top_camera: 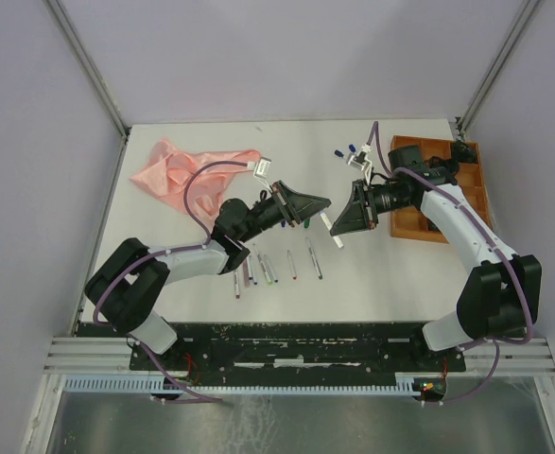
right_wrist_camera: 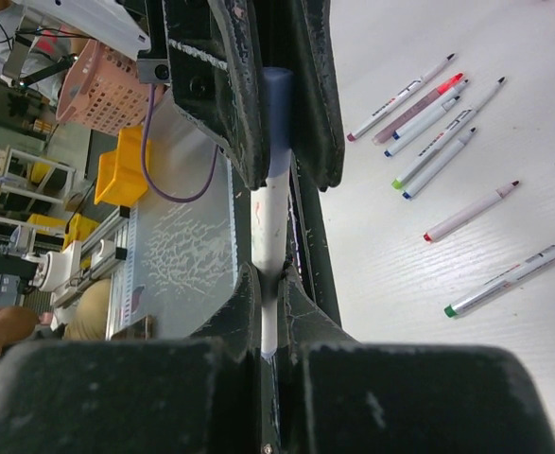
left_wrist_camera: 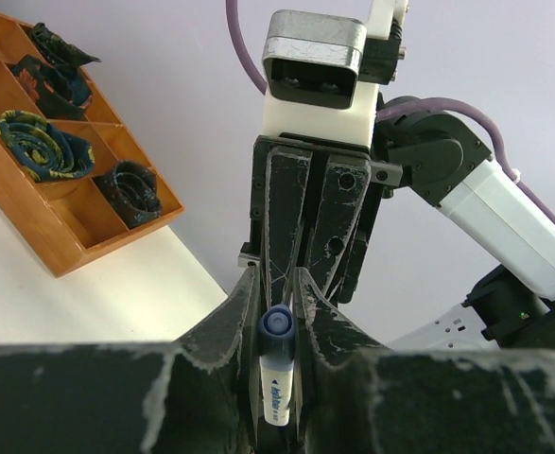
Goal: Open the pen caps
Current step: Open the pen cap from the pen.
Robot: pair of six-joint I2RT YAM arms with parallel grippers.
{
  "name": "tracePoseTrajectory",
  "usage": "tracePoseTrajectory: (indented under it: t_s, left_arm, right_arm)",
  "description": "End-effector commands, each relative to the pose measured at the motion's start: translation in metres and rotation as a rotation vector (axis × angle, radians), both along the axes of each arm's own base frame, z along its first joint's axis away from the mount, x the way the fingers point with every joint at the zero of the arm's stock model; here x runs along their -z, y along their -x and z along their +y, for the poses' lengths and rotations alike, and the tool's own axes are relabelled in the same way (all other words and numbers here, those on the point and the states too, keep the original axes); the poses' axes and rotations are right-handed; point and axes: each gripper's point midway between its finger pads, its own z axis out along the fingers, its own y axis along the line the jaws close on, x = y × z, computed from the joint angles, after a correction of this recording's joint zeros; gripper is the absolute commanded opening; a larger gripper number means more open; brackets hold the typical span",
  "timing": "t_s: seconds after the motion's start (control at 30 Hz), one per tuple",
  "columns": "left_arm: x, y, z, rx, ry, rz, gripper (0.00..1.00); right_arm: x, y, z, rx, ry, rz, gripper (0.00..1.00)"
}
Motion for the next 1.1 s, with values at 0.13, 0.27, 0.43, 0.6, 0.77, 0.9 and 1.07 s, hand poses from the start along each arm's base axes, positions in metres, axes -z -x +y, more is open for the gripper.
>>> tracePoseTrajectory:
  t_s: [0.13,0.27,0.43,0.6,0.77,0.9,1.07]
  left_arm:
    - [-0.017,0.004,0.0,0.002,0.001,-0.079,0.03]
    - [-0.018,0.002,0.0,-0.006,0.001,-0.09,0.03]
    - [-0.021,0.0,0.0,-0.016,0.009,-0.103,0.03]
    - [-0.023,-0.009,0.003,-0.064,-0.015,-0.126,0.03]
    - [-0.048,-0.054,0.04,-0.203,0.017,-0.15,0.03]
    - [-0.095,-0.102,0.081,-0.375,0.033,-0.239,0.03]
    - [-0.161,-0.13,0.12,-0.54,0.062,-0.354,0.03]
  right_arm:
    - [-0.011,-0.004,0.004,0.006,-0.044,-0.064,0.44]
    - [-0.009,-0.01,0.011,0.043,-0.049,-0.071,0.53]
    - [-0.002,-0.008,0.02,0.04,-0.027,-0.066,0.51]
    - [0.001,-0.007,0.024,0.023,-0.013,-0.046,0.1]
    - [0.005,-0.005,0.024,0.01,-0.005,-0.021,0.0]
    - [0.01,-0.001,0.03,-0.02,-0.012,0.023,0.0]
    - [0.016,-0.001,0.033,-0.034,-0.009,0.073,0.0]
